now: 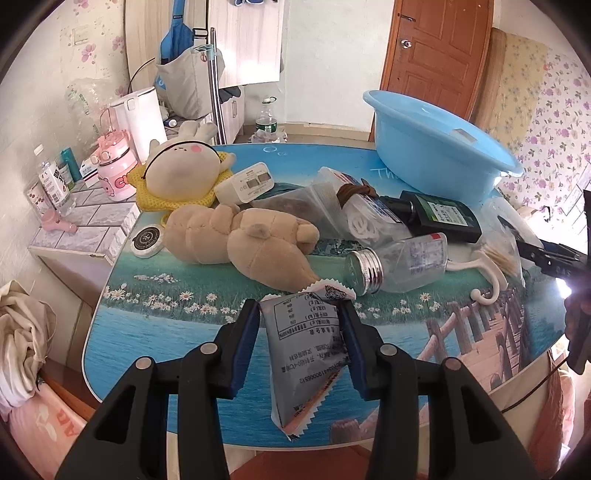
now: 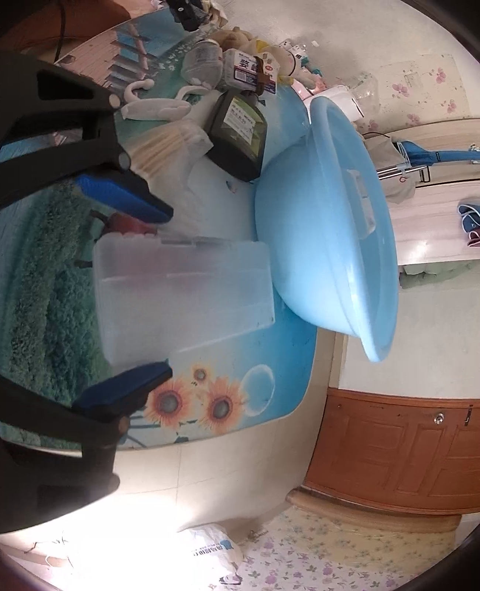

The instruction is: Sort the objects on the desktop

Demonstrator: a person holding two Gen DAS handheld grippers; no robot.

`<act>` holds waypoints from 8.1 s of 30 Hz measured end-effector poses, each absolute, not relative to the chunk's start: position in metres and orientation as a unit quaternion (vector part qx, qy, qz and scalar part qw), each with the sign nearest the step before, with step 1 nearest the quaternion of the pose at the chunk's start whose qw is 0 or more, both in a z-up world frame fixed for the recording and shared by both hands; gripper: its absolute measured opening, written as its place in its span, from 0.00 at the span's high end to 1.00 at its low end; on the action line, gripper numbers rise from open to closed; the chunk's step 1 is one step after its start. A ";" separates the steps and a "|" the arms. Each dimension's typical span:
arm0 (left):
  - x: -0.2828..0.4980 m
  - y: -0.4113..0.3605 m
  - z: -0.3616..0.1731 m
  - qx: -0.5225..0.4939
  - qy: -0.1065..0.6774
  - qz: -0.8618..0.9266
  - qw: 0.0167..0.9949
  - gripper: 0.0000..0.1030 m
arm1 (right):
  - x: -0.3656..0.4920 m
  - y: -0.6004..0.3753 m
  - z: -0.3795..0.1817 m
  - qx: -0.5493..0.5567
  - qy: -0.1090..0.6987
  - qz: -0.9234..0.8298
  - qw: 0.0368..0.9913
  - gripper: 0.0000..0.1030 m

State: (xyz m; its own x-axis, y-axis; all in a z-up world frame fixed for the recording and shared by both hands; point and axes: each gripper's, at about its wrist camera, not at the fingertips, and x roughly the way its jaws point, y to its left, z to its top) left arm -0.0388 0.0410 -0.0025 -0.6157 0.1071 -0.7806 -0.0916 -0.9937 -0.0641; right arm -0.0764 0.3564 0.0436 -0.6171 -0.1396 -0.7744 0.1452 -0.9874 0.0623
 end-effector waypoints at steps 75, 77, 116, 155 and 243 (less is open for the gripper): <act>-0.039 0.046 0.015 -0.434 -0.011 0.899 0.054 0.58 | -0.044 0.319 0.034 0.402 0.008 -0.915 0.022 0.00; -0.039 0.046 0.015 -0.433 -0.012 0.900 0.054 0.58 | -0.044 0.319 0.034 0.401 0.008 -0.916 0.023 0.00; -0.038 0.044 0.020 -0.427 -0.019 0.903 0.053 0.58 | -0.043 0.320 0.033 0.401 0.008 -0.916 0.023 0.00; -0.039 0.042 0.028 -0.419 -0.024 0.906 0.055 0.58 | -0.043 0.321 0.033 0.400 0.008 -0.916 0.024 0.00; -0.121 0.152 0.120 -0.350 0.001 0.915 0.199 0.58 | -0.029 0.363 0.191 0.331 0.034 -0.917 0.220 0.42</act>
